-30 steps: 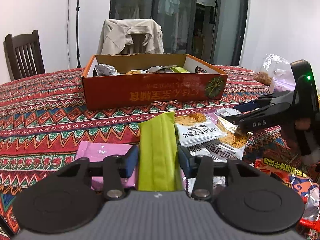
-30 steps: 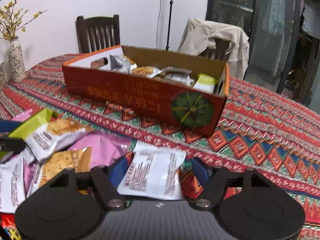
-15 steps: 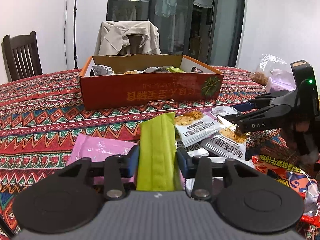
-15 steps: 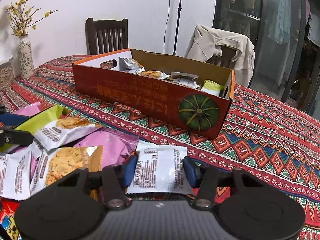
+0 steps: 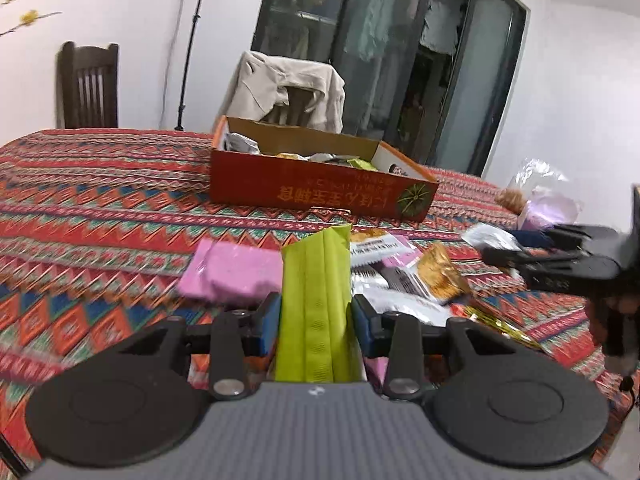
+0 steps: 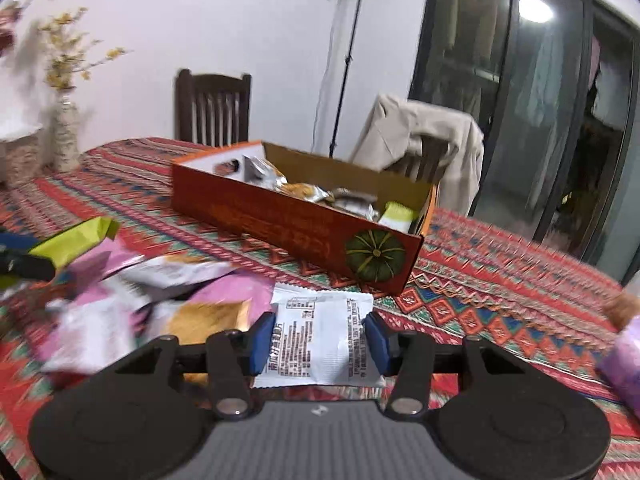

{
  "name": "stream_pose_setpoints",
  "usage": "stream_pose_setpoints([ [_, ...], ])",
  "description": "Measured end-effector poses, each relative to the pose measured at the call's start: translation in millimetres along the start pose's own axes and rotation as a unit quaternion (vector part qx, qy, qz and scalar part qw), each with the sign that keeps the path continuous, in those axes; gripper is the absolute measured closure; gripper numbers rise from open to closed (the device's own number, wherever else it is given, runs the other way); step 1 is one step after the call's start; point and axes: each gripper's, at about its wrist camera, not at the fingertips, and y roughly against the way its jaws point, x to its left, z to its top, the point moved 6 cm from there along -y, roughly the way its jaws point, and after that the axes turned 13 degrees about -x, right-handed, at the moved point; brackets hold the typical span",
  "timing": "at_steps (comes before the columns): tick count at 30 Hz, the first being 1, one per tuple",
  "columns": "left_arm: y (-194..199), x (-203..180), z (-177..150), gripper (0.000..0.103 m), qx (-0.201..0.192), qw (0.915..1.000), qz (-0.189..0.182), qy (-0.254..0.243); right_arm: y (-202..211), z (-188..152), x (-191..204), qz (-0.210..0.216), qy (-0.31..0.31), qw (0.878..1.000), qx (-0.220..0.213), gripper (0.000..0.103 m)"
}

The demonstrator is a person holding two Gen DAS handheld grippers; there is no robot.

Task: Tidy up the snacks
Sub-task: 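Carry both packets into the orange box and open both tools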

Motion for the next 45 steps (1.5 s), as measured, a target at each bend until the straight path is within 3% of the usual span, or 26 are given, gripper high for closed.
stream_pose_setpoints([
  [5,40,-6,-1,0.064,-0.007,0.9998,0.003,-0.02,69,-4,19,-0.005,0.021,1.0,-0.013,0.055],
  [10,53,-12,5,0.064,-0.013,0.9995,0.004,-0.03,112,-8,32,0.003,0.017,1.0,-0.021,0.055],
  [17,54,-14,39,0.064,-0.037,0.9981,-0.004,-0.049,127,3,34,0.011,0.01,0.999,-0.036,0.055],
  [22,23,3,87,0.064,-0.058,0.9951,0.028,-0.074,116,33,23,0.026,0.003,0.998,-0.057,0.055],
  [29,-78,13,157,0.064,-0.046,0.9931,0.05,-0.095,42,102,-10,0.054,-0.055,0.994,-0.073,0.055],
  [32,-136,16,169,0.064,-0.027,0.9906,0.068,-0.115,-8,123,-24,0.033,-0.059,0.996,-0.064,0.055],
  [39,-257,35,155,0.064,0.038,0.9856,0.102,-0.129,-150,121,-48,0.003,-0.061,0.998,0.028,0.055],
  [45,-298,53,123,0.065,0.069,0.9846,0.098,-0.128,-233,91,-42,-0.013,-0.046,0.995,0.091,0.055],
])
